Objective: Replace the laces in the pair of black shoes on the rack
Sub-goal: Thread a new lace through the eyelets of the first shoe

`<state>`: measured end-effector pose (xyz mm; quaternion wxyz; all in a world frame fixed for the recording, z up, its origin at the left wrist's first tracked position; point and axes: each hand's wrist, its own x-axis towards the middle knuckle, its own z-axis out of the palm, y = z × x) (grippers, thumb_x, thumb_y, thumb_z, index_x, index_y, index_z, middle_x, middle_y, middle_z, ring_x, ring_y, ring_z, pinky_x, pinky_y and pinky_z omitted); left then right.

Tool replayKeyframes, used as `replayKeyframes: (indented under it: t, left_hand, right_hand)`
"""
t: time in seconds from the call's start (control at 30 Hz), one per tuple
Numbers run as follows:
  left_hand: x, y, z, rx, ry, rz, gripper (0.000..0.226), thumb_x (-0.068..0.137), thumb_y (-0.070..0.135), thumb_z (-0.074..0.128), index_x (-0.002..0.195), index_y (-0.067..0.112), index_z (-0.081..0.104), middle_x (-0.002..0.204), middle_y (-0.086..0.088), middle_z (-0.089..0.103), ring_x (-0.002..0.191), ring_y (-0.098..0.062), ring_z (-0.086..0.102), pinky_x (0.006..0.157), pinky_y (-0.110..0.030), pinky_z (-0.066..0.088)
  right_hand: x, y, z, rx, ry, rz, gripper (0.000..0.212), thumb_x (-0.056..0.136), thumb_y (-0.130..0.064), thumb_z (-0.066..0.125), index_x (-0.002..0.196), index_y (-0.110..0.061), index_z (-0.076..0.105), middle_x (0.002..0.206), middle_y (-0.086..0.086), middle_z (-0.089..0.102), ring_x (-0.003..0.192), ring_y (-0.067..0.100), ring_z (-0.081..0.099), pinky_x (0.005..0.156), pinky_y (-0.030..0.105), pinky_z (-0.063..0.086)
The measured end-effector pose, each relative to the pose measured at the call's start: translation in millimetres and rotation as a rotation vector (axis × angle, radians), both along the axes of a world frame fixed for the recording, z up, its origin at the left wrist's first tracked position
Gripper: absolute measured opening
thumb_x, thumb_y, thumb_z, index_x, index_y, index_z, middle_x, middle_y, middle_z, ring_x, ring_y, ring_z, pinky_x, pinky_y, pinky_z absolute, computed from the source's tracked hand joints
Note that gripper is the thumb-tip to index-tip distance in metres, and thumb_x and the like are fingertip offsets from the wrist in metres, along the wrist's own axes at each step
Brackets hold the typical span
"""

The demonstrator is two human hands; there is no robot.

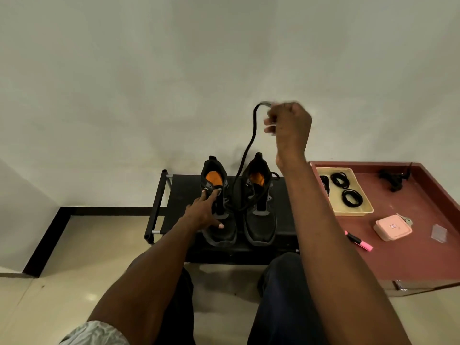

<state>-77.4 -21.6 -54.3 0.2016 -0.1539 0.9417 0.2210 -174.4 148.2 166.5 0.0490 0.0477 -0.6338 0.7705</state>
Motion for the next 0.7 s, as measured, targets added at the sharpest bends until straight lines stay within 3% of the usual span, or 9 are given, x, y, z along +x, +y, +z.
replayKeyframes:
  t: [0.03,0.1,0.13,0.23,0.37,0.57,0.63,0.7]
  left_hand:
    - [0.1,0.5,0.2,-0.003,0.005,-0.001,0.127,0.071,0.045,0.086,0.158,0.036,-0.006,0.167,-0.011,-0.004,0.151,-0.039,0.011,0.119,-0.064,0.018]
    - [1.5,-0.1,-0.9,-0.007,0.015,-0.004,0.126,0.071,0.045,0.086,0.158,0.037,-0.005,0.167,-0.011,-0.003,0.151,-0.039,0.012,0.118,-0.064,0.020]
    - [1.8,-0.2,-1.7,-0.006,0.021,-0.008,0.126,0.071,0.045,0.086,0.158,0.037,-0.005,0.167,-0.011,-0.003,0.151,-0.039,0.013,0.118,-0.064,0.020]
    - [0.8,-2.1,-4.7,-0.015,0.030,-0.016,0.126,0.071,0.048,0.086,0.157,0.039,-0.006,0.167,-0.011,-0.002,0.151,-0.038,0.014,0.118,-0.064,0.020]
    - [-1.2,-3.7,-8.8,-0.022,0.023,-0.013,0.123,0.073,0.048,0.084,0.156,0.042,-0.007,0.167,-0.011,-0.001,0.150,-0.038,0.016,0.118,-0.064,0.020]
    - [-0.6,-3.5,-9.6,-0.023,0.026,-0.012,0.125,0.072,0.048,0.085,0.156,0.042,-0.007,0.168,-0.009,-0.001,0.151,-0.037,0.014,0.118,-0.063,0.021]
    - [0.8,-3.4,-9.8,-0.010,0.040,-0.013,0.126,0.071,0.047,0.086,0.156,0.042,-0.007,0.168,-0.009,-0.002,0.151,-0.037,0.013,0.118,-0.063,0.021]
    - [2.2,-3.2,-9.6,-0.009,0.046,-0.018,0.127,0.070,0.047,0.086,0.157,0.041,-0.006,0.168,-0.009,-0.002,0.151,-0.038,0.013,0.117,-0.064,0.021]
  right_hand:
    - [-1.2,0.1,-18.2,0.203,-0.036,-0.078,0.005,0.088,-0.005,0.059,0.086,-0.009,0.059,0.084,0.005,0.063,0.074,0.018,0.058,0.068,0.034,0.046]
    - [3.0,-0.9,-62.4,0.658,-0.040,-0.162,0.024,0.086,-0.003,0.057,0.109,-0.006,0.061,0.110,0.006,0.061,0.101,0.021,0.056,0.083,0.031,0.042]
    - [5.9,-1.6,-83.0,0.787,0.002,-0.127,0.033,0.086,-0.001,0.057,0.119,-0.005,0.060,0.121,0.009,0.059,0.112,0.024,0.054,0.088,0.029,0.042]
    - [15.2,-15.3,-140.8,1.027,0.063,0.234,0.032,0.092,-0.001,0.056,0.124,-0.003,0.061,0.122,0.018,0.061,0.114,0.034,0.057,0.096,0.035,0.045]
    - [26.1,-25.6,-200.2,1.396,-0.023,0.593,0.033,0.098,-0.021,0.055,0.131,-0.015,0.054,0.128,0.013,0.059,0.126,0.035,0.047,0.107,0.046,0.031]
    - [25.1,-23.5,-194.6,1.382,0.129,0.342,0.025,0.098,-0.017,0.051,0.104,-0.018,0.075,0.106,0.009,0.070,0.114,0.030,0.053,0.104,0.043,0.031]
    - [22.5,-23.8,-169.5,1.258,0.146,0.258,0.023,0.096,-0.013,0.051,0.090,-0.007,0.072,0.089,0.012,0.070,0.095,0.031,0.061,0.091,0.042,0.044]
    - [19.1,-25.2,-133.7,1.034,0.141,0.145,0.025,0.097,-0.011,0.048,0.087,-0.001,0.068,0.085,0.011,0.069,0.083,0.029,0.063,0.075,0.038,0.048]
